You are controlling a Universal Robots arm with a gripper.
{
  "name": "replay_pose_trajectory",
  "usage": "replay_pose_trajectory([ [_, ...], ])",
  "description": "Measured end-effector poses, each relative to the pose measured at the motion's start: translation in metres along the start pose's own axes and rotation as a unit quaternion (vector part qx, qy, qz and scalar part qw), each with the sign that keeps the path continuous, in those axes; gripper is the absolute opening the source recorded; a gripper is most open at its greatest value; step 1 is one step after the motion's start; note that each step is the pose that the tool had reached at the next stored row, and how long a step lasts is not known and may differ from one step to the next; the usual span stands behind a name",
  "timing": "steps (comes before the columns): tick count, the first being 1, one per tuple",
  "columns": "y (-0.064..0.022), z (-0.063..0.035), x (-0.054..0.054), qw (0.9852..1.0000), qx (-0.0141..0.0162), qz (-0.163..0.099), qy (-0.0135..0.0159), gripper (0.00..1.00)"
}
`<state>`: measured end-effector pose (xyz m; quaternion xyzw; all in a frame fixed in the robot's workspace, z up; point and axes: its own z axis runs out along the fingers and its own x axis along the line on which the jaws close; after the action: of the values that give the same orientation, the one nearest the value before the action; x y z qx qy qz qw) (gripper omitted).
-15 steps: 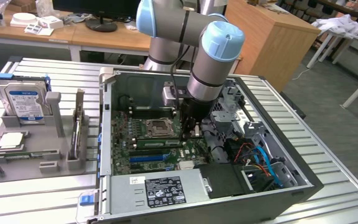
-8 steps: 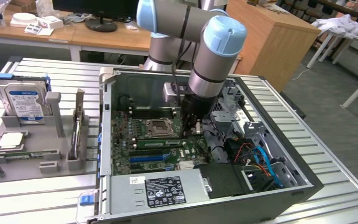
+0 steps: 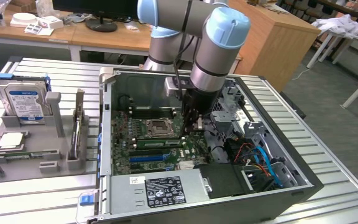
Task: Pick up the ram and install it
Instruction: 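Press down the ram until it locks into place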
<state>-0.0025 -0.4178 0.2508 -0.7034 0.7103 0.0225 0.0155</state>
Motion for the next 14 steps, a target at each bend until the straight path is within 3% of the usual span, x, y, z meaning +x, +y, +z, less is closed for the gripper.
replay_pose_trajectory([
  [7, 0.0014, -0.0006, 0.000, 1.0000, 0.0001, 0.000, 0.0000, 0.11],
  [14, 0.0215, 0.0000, 0.000, 1.0000, 0.0038, 0.000, -0.0001, 0.11],
])
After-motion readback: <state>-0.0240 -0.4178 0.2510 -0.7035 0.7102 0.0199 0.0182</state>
